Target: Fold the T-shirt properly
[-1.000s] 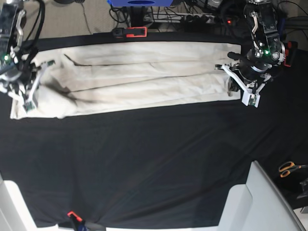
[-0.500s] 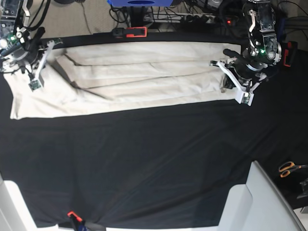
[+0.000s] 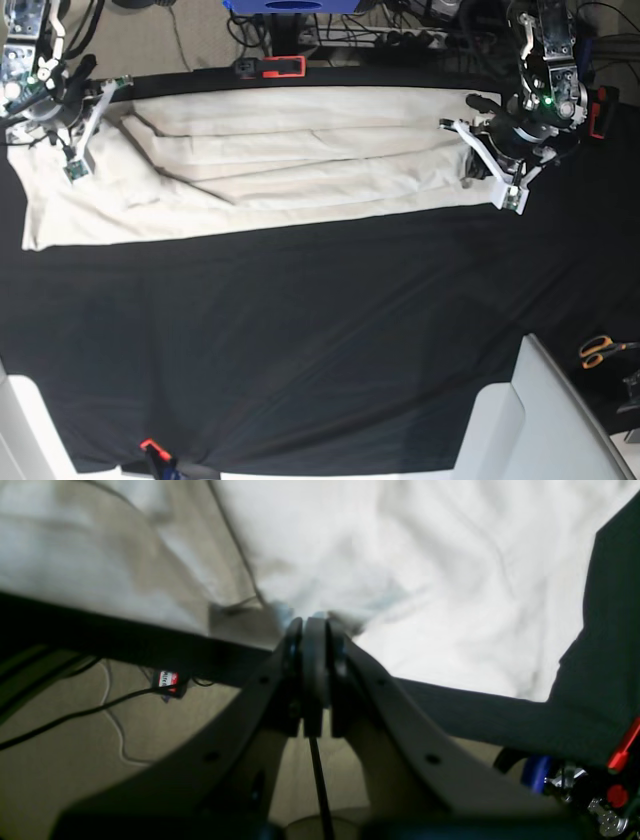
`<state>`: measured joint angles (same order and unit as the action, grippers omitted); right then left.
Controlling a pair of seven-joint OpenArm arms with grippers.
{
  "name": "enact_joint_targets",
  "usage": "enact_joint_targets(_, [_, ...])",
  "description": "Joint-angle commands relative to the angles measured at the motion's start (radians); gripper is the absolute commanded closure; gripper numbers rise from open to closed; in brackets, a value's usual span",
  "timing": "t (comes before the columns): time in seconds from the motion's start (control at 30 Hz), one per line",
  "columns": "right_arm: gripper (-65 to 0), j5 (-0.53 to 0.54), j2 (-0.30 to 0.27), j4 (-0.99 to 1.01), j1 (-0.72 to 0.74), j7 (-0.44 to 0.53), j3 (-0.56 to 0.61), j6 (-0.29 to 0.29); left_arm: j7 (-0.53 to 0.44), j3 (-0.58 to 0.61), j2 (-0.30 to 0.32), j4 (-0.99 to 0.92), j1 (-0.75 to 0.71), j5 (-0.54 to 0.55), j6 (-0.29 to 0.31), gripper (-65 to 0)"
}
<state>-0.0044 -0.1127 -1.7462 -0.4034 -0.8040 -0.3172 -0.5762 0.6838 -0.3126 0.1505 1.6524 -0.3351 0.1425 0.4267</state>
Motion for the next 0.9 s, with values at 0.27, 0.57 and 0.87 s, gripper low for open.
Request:
enact_joint_targets(0.27, [-0.6,-0.044,-0.014,-0.019,0.07,0.036,-0.007,0.002,-0.017,-0.003,0.008,0.018,0.0,0.009,0.004,0.0])
enact_joint_targets(0.57, [-0.8,-0.087,0.003,0.009,0.119,0.034,0.003,0.002,-0.017,-0.003,0.005,0.012,0.006,0.009,0.004,0.0])
enact_joint_targets(0.87, [-1.7,-0.082,0.032,0.018,0.133,0.034,0.003,-0.003,-0.017,-0.003,0.005,0.012,0.001,0.009,0.004,0.0])
